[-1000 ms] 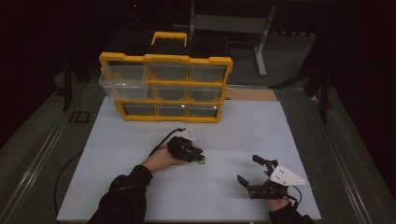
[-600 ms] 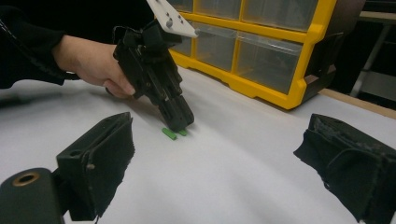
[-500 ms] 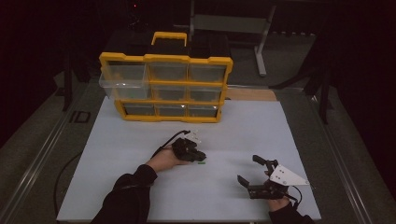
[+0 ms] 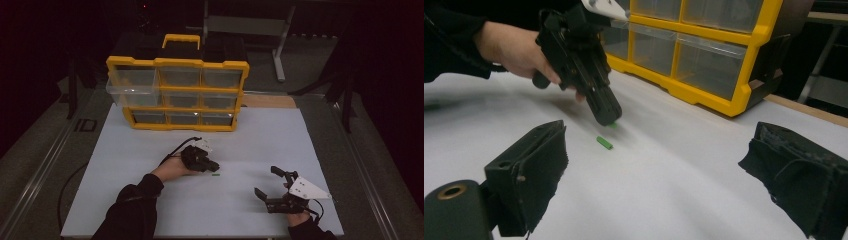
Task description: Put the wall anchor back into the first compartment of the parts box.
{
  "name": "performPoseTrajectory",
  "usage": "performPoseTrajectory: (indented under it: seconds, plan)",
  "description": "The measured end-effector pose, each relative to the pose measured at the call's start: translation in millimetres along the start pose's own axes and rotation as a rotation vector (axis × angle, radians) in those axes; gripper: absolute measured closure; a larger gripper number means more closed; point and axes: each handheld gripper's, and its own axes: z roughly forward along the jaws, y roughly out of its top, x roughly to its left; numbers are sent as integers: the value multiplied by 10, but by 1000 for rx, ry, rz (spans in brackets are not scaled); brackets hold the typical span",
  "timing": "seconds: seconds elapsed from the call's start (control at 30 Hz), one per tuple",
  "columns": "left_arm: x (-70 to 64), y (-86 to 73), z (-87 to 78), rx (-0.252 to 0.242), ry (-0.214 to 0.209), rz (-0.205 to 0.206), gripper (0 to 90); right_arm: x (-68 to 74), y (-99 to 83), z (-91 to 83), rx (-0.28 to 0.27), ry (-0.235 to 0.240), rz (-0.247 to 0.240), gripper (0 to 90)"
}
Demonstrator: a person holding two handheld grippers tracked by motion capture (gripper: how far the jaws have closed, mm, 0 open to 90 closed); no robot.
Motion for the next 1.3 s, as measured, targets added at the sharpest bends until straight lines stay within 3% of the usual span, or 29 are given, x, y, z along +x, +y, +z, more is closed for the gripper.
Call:
performPoseTrajectory:
  seconds: [0.23, 0.27, 0.57, 1.03, 1.07, 1.17, 1.23, 1.3]
  plan:
    - [-72, 79, -216, 7, -14, 26, 834, -8, -3, -6, -5, -1, 5, 84]
    - [-120, 124, -355, 4, -15, 36, 834, -9, -3, -8, -5, -2, 4, 84]
    - [-232, 233, -844, 2, -10, 69, 834, -9, -5, -1, -4, -6, 6, 84]
    - [-314, 316, -1532, -7, 72, 88, 834, -6, 4, -7, -5, -8, 2, 84]
    - [-342, 359, -1727, -17, 96, 95, 834, -4, 5, -6, -5, -10, -1, 84]
    - [-360, 416, -1903, -32, 117, 104, 834, 0, 6, -1, -2, -10, -3, 84]
    - [-360, 416, -1903, -32, 117, 104, 834, 1, 7, -1, -3, -10, -3, 84]
    - [-369, 479, -2092, -50, 143, 113, 834, 3, 10, -2, -5, -11, -5, 84]
